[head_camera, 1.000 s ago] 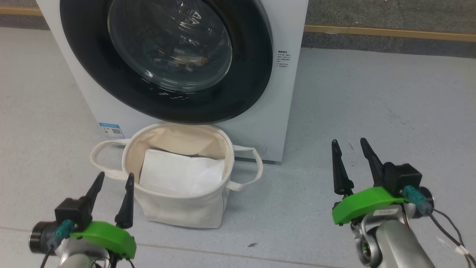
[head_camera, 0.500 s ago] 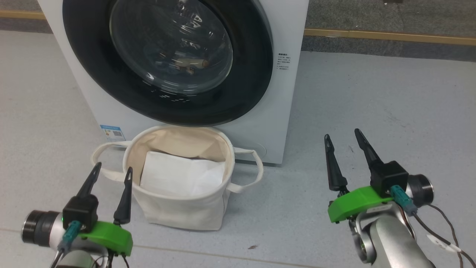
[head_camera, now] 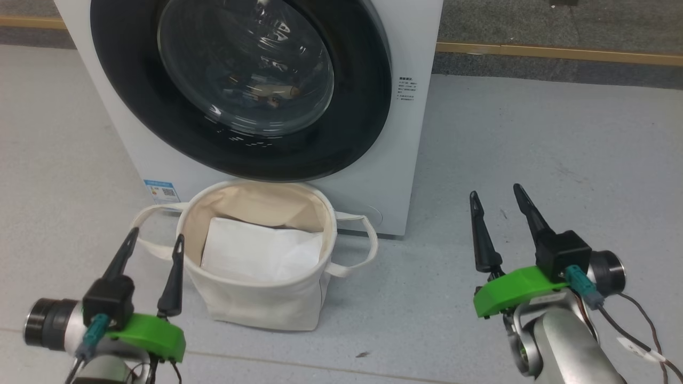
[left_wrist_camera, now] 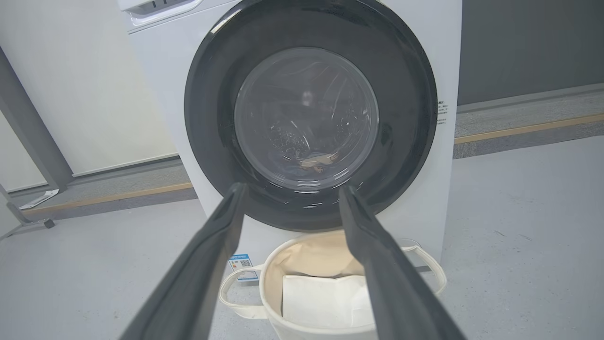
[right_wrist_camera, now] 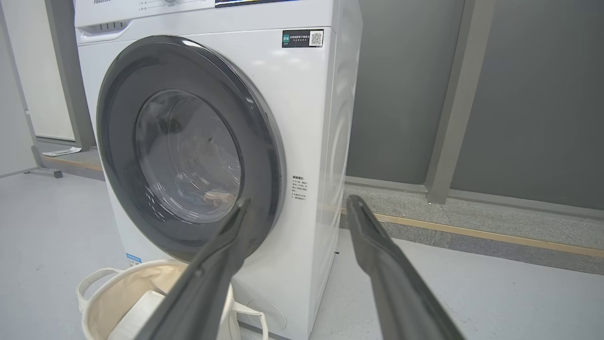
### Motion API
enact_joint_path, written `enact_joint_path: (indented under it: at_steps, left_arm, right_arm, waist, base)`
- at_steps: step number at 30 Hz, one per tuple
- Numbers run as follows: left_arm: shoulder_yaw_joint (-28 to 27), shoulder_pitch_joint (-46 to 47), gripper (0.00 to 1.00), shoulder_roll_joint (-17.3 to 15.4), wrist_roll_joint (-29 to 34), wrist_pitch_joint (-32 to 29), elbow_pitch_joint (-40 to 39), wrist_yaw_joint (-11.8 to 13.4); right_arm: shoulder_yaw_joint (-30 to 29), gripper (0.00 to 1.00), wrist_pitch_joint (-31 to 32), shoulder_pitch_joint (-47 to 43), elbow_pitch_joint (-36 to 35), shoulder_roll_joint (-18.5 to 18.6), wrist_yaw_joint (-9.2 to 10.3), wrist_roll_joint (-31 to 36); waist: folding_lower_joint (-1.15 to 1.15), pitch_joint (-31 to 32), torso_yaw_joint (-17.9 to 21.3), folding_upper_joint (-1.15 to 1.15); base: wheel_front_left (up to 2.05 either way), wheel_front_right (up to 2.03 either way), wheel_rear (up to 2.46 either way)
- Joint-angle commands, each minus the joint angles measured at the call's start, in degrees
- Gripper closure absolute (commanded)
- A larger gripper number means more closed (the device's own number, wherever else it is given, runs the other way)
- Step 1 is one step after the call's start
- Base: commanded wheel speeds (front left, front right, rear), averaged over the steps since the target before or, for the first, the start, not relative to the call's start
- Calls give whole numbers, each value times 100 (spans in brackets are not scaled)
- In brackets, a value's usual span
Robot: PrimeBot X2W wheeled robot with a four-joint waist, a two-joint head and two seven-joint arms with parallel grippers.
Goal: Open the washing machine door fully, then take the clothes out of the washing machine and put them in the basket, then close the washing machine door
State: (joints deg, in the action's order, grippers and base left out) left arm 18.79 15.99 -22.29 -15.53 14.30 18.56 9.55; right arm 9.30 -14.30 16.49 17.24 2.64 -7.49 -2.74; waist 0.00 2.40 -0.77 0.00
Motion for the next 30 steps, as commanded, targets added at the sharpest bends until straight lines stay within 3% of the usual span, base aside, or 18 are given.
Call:
enact_joint_path:
  at_steps: [1, 9, 30]
  left_arm:
    - [-328, 335, 0, -171, -95, 70, -205, -10]
    - [-485, 294, 0, -56, -497, 70, -143, -234]
    - [-382, 333, 0, -89, -519, 70, -48, -226]
  right_arm:
    - [86, 0, -70, 298, -163, 24, 0, -87]
    - [104, 0, -70, 376, -67, 24, 0, -535]
    - [103, 0, -70, 342, 2, 24, 0, -694]
  waist:
    - [0, 2, 2, 0]
    - [0, -28, 14, 0]
    - [0, -26, -2, 0]
  base:
    - [0, 0, 0]
    - [0, 0, 0]
    - [0, 0, 0]
